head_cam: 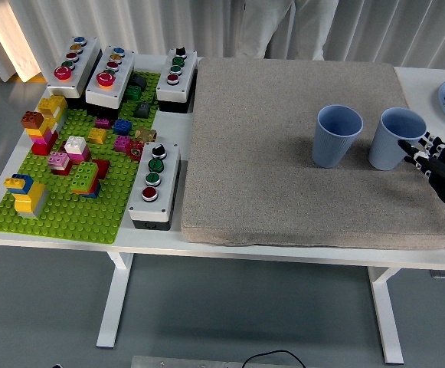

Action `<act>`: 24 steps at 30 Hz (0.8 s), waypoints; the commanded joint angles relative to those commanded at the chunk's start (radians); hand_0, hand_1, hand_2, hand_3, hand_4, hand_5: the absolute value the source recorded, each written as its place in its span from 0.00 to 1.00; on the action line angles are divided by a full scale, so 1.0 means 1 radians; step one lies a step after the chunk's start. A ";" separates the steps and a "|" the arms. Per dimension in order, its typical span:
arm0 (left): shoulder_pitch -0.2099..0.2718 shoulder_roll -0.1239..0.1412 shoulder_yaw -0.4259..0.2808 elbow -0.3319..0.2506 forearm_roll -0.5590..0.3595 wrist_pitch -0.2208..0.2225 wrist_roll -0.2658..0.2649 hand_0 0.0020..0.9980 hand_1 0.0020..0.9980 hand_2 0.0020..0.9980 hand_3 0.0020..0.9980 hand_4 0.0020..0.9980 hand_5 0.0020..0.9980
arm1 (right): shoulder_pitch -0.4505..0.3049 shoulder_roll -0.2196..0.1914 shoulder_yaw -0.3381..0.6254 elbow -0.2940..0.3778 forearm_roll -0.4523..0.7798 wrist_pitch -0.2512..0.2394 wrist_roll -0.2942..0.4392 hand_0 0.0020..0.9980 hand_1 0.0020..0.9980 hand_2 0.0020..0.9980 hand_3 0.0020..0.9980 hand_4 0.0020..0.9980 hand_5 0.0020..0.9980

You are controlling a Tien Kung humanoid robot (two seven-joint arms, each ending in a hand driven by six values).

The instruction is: Pick cup pour cup place

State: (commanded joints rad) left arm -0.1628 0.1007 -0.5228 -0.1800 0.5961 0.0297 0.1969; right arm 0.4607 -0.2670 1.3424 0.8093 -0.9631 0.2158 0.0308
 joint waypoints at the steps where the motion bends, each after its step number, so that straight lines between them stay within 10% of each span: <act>1: 0.000 0.000 0.001 0.000 -0.001 0.000 0.000 0.74 0.78 0.84 0.66 0.53 0.94 | 0.000 0.001 0.001 0.000 0.000 0.000 0.000 0.97 0.95 1.00 0.98 0.89 0.58; 24: 0.000 -0.001 0.007 0.000 -0.006 0.000 0.000 0.74 0.78 0.84 0.66 0.53 0.94 | -0.025 0.023 -0.002 0.017 -0.019 -0.023 0.014 0.97 0.96 1.00 0.97 0.87 0.55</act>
State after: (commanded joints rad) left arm -0.1624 0.0999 -0.5162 -0.1800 0.5898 0.0292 0.1972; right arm 0.4355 -0.2445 1.3402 0.8261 -0.9822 0.1927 0.0447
